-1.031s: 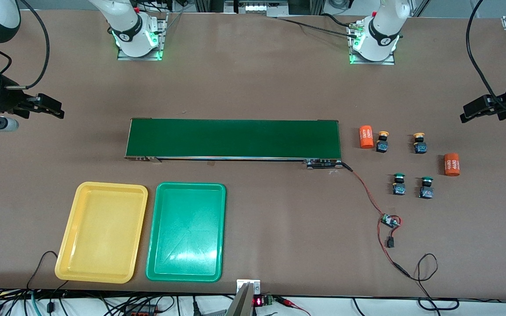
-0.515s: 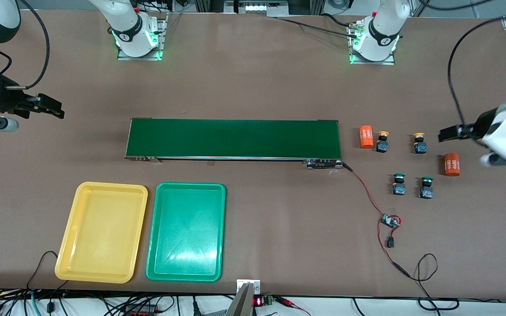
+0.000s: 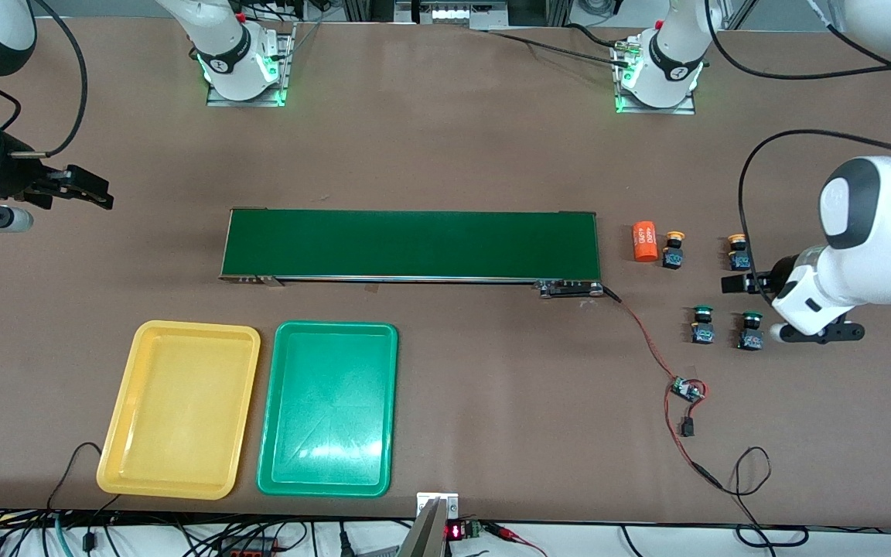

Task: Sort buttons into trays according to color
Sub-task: 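Move the left gripper down to a green-based black button, then grasp the green-based button with the left gripper and lift it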

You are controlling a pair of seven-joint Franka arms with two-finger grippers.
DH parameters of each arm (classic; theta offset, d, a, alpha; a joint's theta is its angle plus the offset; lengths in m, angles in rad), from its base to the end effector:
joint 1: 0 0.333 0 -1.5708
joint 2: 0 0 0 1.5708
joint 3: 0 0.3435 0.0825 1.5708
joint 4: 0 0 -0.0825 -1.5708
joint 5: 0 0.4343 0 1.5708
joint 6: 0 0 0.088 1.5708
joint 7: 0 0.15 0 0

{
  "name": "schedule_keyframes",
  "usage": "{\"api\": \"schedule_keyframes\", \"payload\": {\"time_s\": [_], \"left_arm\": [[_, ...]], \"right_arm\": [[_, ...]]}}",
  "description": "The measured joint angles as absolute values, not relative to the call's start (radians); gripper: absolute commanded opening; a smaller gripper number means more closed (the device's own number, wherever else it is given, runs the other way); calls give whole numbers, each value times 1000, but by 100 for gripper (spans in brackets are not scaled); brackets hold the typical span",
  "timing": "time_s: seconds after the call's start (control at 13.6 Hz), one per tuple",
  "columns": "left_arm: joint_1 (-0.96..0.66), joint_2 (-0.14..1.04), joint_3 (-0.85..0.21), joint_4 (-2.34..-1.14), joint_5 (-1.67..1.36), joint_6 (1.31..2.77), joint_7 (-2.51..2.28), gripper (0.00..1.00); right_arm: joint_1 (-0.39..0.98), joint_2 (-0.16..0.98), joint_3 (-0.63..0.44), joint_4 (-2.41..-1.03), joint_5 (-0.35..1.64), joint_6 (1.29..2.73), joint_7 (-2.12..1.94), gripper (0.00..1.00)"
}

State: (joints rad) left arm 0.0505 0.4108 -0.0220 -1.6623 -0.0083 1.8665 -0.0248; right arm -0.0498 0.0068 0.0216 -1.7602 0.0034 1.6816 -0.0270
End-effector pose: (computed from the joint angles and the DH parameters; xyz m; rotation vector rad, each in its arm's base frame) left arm 0.6883 0.0197 0.3134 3.1067 0.0893 -0.3220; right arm 0.6015 -0.0165 0.5152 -3.1329 0.0027 0.1336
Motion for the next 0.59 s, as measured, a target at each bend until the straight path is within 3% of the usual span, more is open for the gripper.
{"api": "schedule_keyframes", "payload": {"time_s": [0.59], "left_arm": [[80, 594, -19, -1673, -8, 2052, 3, 100]], "right_arm": [[-50, 7, 21, -1766, 3, 1681, -26, 100]]}}
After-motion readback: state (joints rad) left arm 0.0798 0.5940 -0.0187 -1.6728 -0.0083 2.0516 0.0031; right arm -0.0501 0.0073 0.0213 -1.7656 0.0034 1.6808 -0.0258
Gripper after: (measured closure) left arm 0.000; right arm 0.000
